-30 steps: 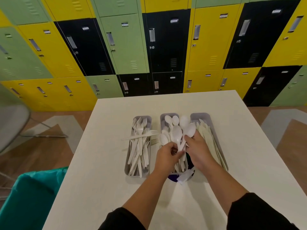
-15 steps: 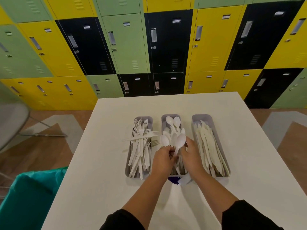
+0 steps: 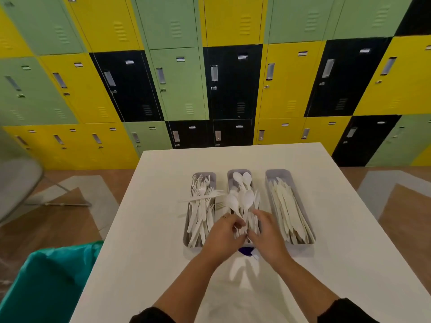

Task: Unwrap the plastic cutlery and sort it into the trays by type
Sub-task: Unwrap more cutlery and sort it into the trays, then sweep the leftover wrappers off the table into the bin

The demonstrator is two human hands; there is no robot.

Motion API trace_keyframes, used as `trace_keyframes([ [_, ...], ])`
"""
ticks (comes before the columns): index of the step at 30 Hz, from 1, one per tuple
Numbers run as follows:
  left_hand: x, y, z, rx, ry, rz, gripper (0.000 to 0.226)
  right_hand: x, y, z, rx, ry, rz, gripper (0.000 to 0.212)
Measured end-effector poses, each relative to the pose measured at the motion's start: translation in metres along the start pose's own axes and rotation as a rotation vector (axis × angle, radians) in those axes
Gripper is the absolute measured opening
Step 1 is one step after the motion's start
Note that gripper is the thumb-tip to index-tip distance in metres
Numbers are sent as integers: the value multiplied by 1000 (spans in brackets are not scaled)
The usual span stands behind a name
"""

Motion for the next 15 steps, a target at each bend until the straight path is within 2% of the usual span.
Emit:
trace_keyframes([
  [1, 1, 1, 6, -57, -24, 8, 21, 1, 0, 4, -15, -1, 9, 55],
  [3, 1, -6, 26, -282, -42, -24, 36, -1, 0, 16, -37, -14, 24, 56],
  [6, -18, -36, 67, -714, -41, -286, 84, -5, -10, 35, -120, 4, 49, 60],
  [8, -34, -47, 89, -847, -31, -453, 105, -5, -23, 50, -225, 12, 79, 69],
  [10, -42, -54, 102, -828, -32, -594, 108, -5, -40, 65, -353, 28, 128, 79],
  [11, -45, -56, 105, -787, -23, -652, 103, -5, -48, 72, -413, 41, 161, 84],
  [15, -54, -45, 108, -514, 74, -646, 46, -6, -73, 98, -545, 53, 328, 101],
])
Point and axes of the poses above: each hand's wrist, its own z-axis away from the middle knuckle, its own y-axis out of the back of the hand, x = y × z, the point moved 10 cm from there along -z, towards the middle knuckle, and after that the axes turned 3 degrees about -x, right-handed, at the moved point
